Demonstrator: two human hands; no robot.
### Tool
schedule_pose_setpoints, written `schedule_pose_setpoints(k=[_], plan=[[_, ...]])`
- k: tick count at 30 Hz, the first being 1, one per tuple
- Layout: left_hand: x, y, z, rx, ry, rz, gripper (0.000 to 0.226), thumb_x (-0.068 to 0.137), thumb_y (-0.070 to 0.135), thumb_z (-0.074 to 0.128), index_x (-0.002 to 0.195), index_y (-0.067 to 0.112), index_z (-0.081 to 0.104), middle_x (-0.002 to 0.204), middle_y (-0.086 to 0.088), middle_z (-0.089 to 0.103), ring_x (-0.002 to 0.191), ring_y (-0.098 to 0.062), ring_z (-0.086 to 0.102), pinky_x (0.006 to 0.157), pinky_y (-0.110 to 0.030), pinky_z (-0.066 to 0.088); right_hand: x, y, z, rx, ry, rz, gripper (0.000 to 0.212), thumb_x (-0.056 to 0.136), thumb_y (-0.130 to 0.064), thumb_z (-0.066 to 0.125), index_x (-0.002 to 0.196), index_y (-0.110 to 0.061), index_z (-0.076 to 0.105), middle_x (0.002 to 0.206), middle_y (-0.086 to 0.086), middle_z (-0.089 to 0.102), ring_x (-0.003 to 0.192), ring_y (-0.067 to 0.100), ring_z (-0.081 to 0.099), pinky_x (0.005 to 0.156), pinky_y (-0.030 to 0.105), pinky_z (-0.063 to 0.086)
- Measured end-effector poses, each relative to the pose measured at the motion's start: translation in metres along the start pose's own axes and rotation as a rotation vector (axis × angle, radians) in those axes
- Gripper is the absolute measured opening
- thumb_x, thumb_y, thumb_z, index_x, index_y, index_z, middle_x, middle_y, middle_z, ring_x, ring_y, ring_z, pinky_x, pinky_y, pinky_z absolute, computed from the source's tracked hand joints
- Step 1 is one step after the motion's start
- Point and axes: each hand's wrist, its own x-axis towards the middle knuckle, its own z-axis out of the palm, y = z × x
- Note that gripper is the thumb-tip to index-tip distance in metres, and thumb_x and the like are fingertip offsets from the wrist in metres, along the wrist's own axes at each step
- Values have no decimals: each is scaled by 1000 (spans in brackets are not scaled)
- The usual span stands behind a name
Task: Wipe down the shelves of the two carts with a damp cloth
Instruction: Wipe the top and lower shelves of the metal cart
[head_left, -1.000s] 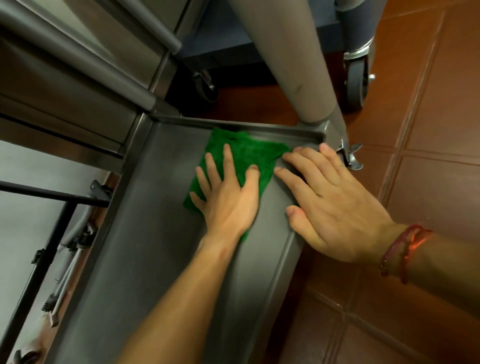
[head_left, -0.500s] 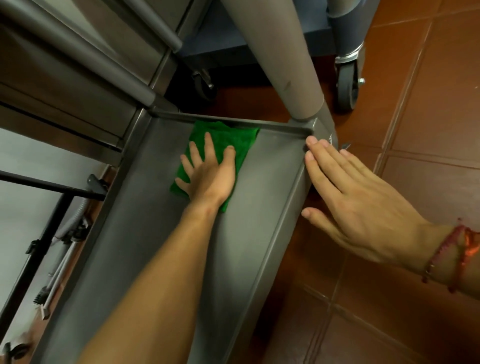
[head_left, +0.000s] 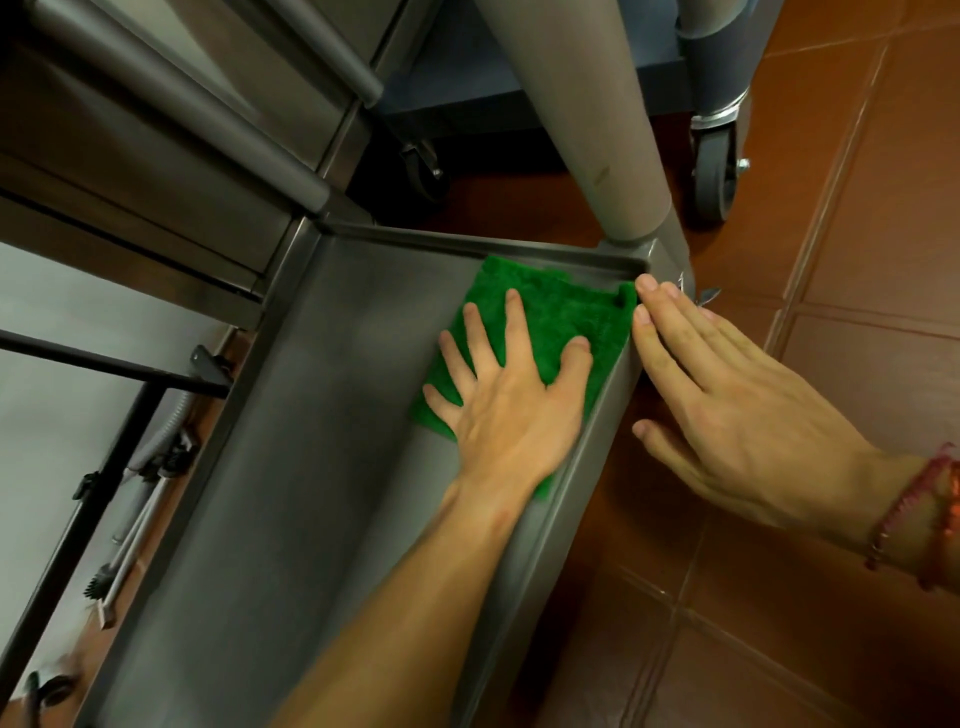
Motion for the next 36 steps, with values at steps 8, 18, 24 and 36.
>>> schedule_pose_setpoints(k=[8, 18, 24, 36], plan=[[59, -29, -21, -44, 4, -129, 69, 95, 69, 22, 155, 44, 0, 166, 7, -9, 151, -21, -16, 117, -62, -9, -1, -1, -4, -10, -11, 4, 81, 98, -41, 45, 156, 1, 8, 165, 19, -2, 153, 32, 6, 121, 50, 25], [85, -52, -43, -132, 290, -258, 59, 99, 46, 43, 150, 17, 36, 148, -15, 44, 136, -36, 39, 112, -49, 30, -1, 2, -8, -23, -47, -3, 83, 95, -39, 48, 156, 1, 10, 165, 20, 0, 153, 33, 7, 121, 49, 27], [80, -57, -59, -307, 248, -272, 28, 62, 34, 77, 80, 15, 65, 98, -15, 72, 94, -33, 68, 73, -38, 53, -1, 1, -14, -28, -71, 6, 82, 94, -38, 50, 156, 1, 13, 165, 21, 4, 152, 34, 11, 120, 48, 27], [42, -44, -91, -376, 244, -219, 16, 64, 23, 74, 69, 9, 66, 63, 1, 65, 64, -23, 64, 56, -28, 44, 3, -4, -32, 52, -148, 42, 89, 88, -39, 58, 157, -4, 15, 166, 15, 6, 152, 30, 15, 120, 42, 21]])
